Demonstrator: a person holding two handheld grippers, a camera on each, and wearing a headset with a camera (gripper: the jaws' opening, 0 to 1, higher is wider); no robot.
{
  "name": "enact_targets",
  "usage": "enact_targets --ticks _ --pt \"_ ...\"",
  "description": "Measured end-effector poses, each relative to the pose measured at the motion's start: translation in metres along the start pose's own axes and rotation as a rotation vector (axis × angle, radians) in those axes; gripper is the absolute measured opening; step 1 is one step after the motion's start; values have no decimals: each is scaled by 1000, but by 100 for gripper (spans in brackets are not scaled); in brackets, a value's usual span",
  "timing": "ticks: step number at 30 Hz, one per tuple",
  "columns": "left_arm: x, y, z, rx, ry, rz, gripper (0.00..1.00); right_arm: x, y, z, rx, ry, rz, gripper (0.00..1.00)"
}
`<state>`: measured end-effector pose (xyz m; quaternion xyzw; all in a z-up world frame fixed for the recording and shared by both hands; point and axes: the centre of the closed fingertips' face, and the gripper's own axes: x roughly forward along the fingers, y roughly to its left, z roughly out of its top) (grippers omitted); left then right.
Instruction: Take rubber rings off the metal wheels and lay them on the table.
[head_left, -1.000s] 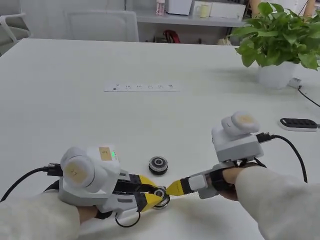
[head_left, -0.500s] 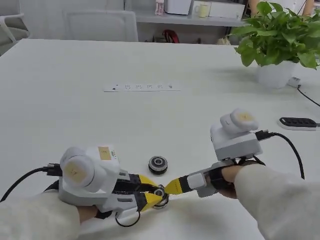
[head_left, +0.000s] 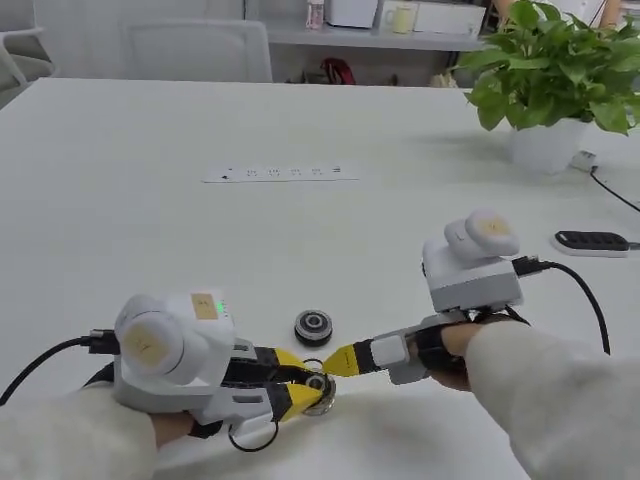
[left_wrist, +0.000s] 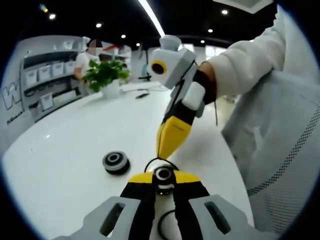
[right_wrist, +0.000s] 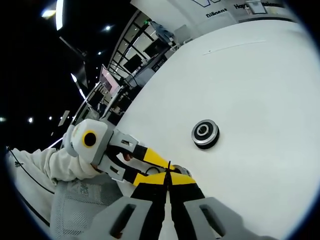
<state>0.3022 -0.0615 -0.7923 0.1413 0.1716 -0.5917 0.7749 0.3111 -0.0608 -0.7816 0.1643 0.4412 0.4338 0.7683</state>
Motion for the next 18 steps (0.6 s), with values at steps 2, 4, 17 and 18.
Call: enact_targets --ticks 2,4,17,18 --pt "0 0 0 5 4 1 14 -1 -1 0 2 0 -4 0" --pt "0 0 0 14 10 0 14 0 -1 -1 6 3 -6 0" --pt "-3 0 -1 44 72 -19 15 -1 -9 -3 29 7 -22 0" --pt "-4 1 0 45 75 -18 15 -1 -10 -3 30 8 -25 0"
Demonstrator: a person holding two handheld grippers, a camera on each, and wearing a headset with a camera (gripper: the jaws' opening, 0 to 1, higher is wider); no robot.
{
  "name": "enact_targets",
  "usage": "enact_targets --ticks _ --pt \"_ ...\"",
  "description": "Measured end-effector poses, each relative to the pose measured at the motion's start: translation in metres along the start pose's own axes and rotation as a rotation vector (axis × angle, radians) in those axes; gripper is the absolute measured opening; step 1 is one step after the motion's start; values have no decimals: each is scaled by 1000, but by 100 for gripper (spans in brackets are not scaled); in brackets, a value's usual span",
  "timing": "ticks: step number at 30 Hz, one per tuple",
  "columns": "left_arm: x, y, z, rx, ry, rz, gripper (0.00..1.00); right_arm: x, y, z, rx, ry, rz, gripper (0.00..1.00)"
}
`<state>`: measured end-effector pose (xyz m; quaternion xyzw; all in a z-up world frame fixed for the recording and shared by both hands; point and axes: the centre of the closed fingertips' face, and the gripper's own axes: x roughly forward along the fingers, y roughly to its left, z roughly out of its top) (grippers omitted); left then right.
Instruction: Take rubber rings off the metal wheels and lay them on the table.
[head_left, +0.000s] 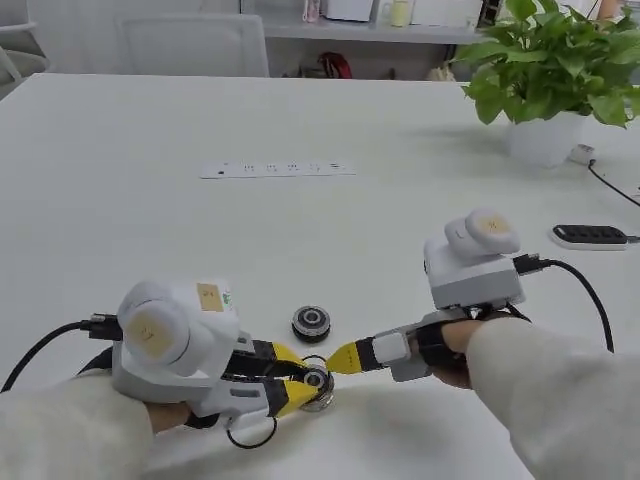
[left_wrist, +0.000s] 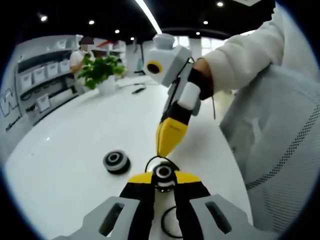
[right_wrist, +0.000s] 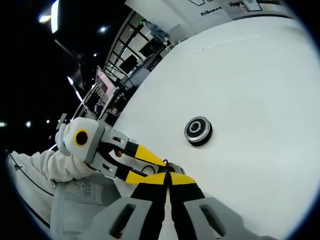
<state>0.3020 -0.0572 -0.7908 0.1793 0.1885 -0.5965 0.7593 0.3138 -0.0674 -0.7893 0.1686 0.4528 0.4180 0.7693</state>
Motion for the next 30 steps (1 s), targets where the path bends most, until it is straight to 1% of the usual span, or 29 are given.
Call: enact_targets --ticks 3,6,8,12,14,17,21,22,24,27,30 --pt "-4 2 -1 17 17 4 16 -1 -1 0 6 1 -4 0" --pt "-9 7 -2 23 24 14 20 -2 -4 0 14 -1 -16 0" --pt "-13 10 -1 12 22 22 25 -3 -7 0 24 -4 -21 0" --pt "-23 18 3 15 12 47 26 -5 -11 0 37 -9 -28 0" --pt "-28 23 5 15 8 62 27 -5 -11 0 44 -12 -28 0" --pt "-35 27 7 14 2 70 30 -5 -11 0 45 -12 -32 0" --pt "-45 28 10 9 -10 72 36 -5 -12 0 49 -11 -33 0" --pt "-47 27 12 -1 -17 63 38 -5 -12 0 49 -10 -34 0" --pt "-50 24 14 -22 -21 49 46 -6 -13 -1 50 -8 -38 0" --pt "-52 22 15 -22 -21 43 54 -6 -14 0 54 -12 -39 0" --pt "-55 21 16 -17 -19 43 53 -7 -15 1 57 -18 -41 0"
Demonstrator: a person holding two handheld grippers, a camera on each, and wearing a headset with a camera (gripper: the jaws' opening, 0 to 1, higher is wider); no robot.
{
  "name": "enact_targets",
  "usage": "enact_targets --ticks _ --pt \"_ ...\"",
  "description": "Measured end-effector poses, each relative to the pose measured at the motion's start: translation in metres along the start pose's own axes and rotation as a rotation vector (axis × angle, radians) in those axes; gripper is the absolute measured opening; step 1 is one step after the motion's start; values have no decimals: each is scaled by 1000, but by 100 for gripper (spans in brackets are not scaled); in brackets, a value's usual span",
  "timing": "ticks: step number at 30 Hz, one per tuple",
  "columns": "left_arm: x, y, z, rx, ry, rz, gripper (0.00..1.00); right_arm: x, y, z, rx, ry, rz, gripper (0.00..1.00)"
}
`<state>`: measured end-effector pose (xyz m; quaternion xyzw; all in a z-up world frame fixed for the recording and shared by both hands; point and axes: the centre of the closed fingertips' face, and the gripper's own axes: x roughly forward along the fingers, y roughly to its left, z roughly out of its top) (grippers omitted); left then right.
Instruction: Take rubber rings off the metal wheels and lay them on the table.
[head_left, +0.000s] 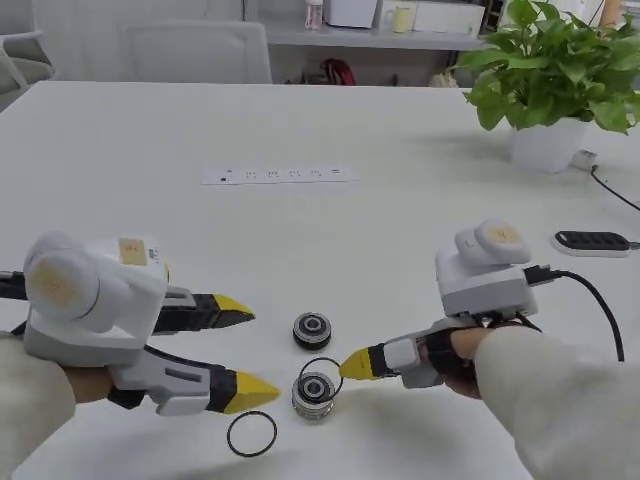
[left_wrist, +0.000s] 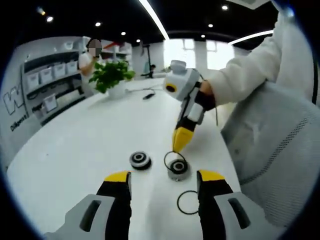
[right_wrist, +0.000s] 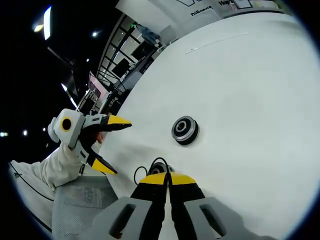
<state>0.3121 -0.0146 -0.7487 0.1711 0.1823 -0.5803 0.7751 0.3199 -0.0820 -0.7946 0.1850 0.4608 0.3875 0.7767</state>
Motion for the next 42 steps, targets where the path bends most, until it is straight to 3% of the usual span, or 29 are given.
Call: enact_targets --ticks 16,29,42 --pt "-14 5 -1 -15 3 24 56 -3 -4 1 13 -7 -10 0" --pt "-17 -2 -7 -18 16 10 68 -4 -6 1 23 -11 -18 0" --pt "-22 -12 -8 -27 7 -12 82 -9 -5 9 22 -53 -25 0"
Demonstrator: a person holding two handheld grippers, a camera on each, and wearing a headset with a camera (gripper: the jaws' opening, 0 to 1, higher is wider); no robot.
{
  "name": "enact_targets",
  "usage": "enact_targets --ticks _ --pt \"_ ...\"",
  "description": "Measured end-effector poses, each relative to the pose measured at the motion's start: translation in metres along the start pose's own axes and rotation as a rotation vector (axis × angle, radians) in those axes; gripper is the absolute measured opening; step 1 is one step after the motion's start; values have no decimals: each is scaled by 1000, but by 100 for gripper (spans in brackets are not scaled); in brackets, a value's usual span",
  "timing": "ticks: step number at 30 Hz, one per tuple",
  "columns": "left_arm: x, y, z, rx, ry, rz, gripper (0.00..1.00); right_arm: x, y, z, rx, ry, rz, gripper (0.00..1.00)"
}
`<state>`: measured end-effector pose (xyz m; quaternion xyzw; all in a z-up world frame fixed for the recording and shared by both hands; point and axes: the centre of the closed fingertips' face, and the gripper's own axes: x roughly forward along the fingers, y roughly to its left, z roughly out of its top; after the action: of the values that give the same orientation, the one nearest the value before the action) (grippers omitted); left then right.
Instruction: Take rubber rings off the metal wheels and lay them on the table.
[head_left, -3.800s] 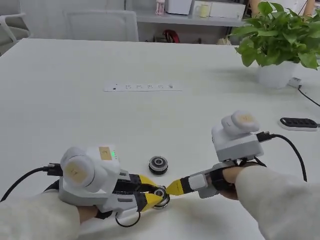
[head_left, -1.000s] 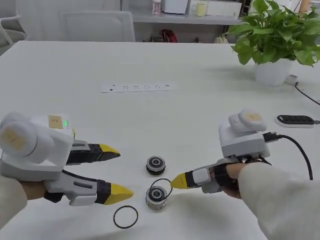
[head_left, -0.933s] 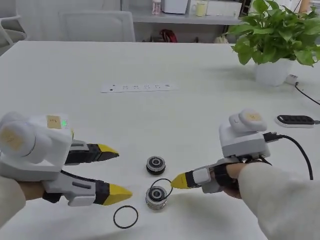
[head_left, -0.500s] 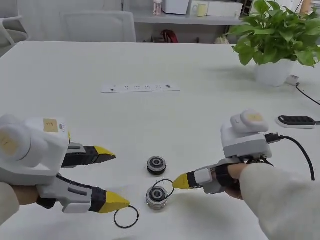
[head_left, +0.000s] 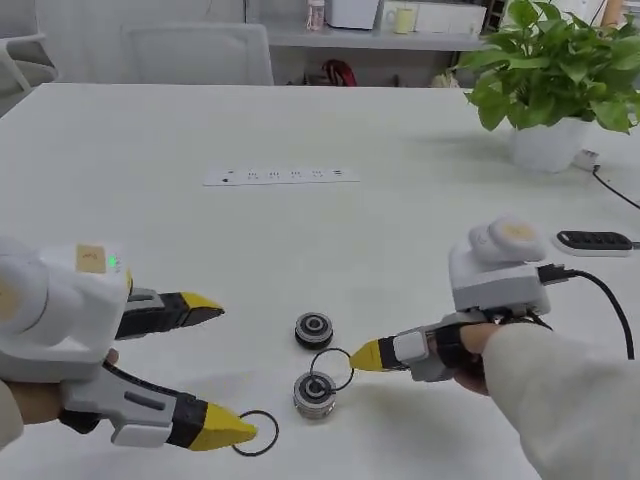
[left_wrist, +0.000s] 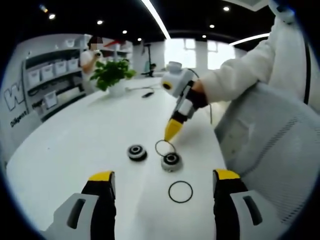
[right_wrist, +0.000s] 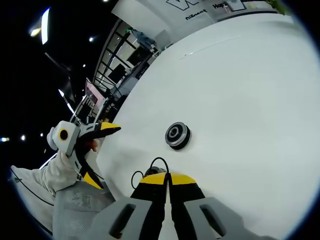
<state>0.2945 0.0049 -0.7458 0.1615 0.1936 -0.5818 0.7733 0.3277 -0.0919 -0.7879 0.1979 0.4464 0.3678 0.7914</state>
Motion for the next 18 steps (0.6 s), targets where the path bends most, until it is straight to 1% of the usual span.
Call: enact_targets --ticks 4,10,15,18 --pt "-4 -3 -2 5 3 -1 84 -2 4 8 -8 -33 11 0" --pt "-12 -7 -10 -11 1 8 88 -1 14 13 -20 -51 38 0" --pt "-15 -10 -18 -30 2 14 91 0 31 15 -34 -64 73 0" --pt "-14 -15 -24 -37 17 5 92 2 40 14 -44 -63 89 0"
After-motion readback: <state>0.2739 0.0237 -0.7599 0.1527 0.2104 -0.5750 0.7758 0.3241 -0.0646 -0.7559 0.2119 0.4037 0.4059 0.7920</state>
